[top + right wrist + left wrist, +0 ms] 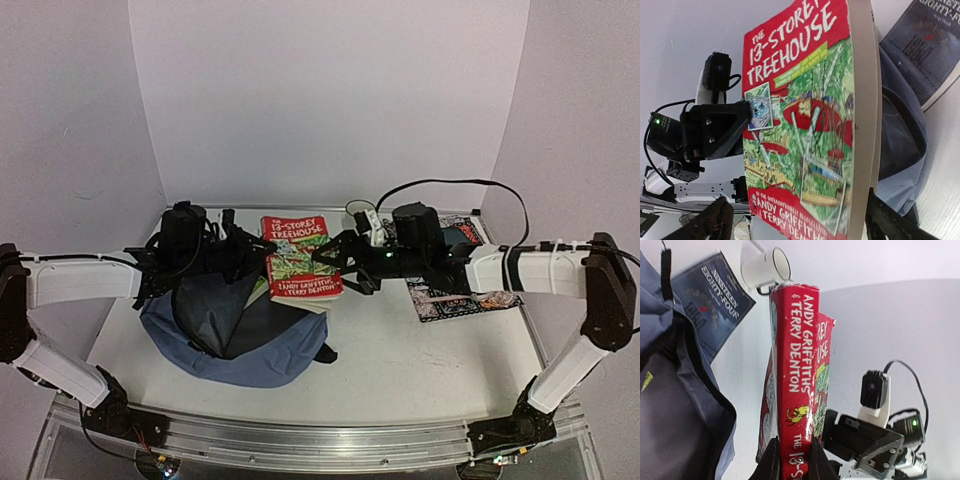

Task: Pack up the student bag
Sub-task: Pass from the right arm to the left, then pass from the left arm to the right

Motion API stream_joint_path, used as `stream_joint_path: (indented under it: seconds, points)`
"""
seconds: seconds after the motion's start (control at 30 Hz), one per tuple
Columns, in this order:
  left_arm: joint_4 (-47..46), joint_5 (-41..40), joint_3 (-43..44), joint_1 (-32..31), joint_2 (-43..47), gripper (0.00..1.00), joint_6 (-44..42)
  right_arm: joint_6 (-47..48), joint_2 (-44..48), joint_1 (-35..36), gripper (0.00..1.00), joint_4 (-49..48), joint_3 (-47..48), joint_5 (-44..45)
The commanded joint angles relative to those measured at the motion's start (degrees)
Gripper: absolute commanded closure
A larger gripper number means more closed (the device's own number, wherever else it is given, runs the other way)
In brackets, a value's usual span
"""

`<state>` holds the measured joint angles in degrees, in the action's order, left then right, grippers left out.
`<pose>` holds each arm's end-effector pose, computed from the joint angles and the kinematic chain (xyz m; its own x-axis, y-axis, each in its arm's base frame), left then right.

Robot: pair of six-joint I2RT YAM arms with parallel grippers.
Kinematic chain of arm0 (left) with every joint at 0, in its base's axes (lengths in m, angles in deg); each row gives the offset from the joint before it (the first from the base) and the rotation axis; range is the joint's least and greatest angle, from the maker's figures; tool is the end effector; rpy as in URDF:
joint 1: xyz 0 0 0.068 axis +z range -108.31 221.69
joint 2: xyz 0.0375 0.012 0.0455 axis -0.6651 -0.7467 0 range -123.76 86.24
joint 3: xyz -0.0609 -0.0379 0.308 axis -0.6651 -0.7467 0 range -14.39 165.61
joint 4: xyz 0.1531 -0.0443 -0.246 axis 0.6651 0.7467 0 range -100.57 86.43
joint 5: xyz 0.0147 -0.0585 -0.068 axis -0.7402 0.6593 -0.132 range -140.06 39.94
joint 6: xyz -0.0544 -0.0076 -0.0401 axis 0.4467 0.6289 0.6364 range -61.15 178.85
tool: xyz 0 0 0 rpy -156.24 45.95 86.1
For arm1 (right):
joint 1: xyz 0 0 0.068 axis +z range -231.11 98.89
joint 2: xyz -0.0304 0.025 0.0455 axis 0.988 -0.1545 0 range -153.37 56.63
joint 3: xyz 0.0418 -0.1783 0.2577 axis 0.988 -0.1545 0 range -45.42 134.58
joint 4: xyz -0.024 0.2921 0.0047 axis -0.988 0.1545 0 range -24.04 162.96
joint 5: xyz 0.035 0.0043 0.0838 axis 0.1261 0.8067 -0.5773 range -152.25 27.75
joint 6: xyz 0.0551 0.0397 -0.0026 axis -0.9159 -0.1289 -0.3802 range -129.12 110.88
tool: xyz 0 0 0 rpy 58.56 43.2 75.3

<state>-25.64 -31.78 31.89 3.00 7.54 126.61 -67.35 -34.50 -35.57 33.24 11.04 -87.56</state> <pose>0.2600 -0.2303 0.2799 -0.8538 -0.4422 -0.2748 0.0978 0.3822 -0.9189 0.2723 0.3108 0.3087 -0.8156 0.2662 -0.5137 -0.4769 0.1935 0.8574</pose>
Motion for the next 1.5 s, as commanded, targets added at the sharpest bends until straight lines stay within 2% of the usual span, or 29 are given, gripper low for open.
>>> stream_joint_path:
  seconds: [0.0, 0.23, 0.37, 0.6, 0.97, 1.1, 1.2, 1.47]
  points:
    - [-4.88, -8.3, 3.85, -0.01, 3.35, 1.0, 3.94, -4.08, 4.31, 1.6, 0.02, -3.51, -2.13, 6.55]
    - [-4.98, -17.18, 6.82, 0.03, 3.71, 1.0, 6.01, -14.49, 6.08, 4.25, 0.02, -15.46, -8.7, 12.96]
    - [-5.37, -21.13, 8.43, -0.07, 3.28, 1.0, 7.76, -16.12, 4.15, 5.73, 0.02, -22.25, -8.2, 13.09]
    - [-6.78, -20.55, 11.11, -0.06, 1.55, 1.0, 9.46, -19.1, -4.75, 7.09, 0.02, -35.4, -1.49, 10.63]
    - [-8.23, -18.74, 8.5, -0.06, 3.61, 1.0, 12.44, -20.13, -12.4, 5.75, 0.03, -40.73, 6.85, 12.07]
    - [-8.51, -18.54, 7.1, -0.06, 4.99, 1.0, 13.15, -20.54, -13.08, 4.31, 0.1, -42.01, 6.99, 14.16]
    - [-8.69, -18.47, 6.29, -0.06, 5.9, 1.0, 13.56, -20.71, -13.36, 3.51, 0.22, -43.54, 6.9, 15.19]
    - [-9.74, -15.68, 4.01, -0.23, 6.51, 1.0, 16.21, -20.75, -14.91, 2.38, 0.41, -47.26, 7.63, 16.67]
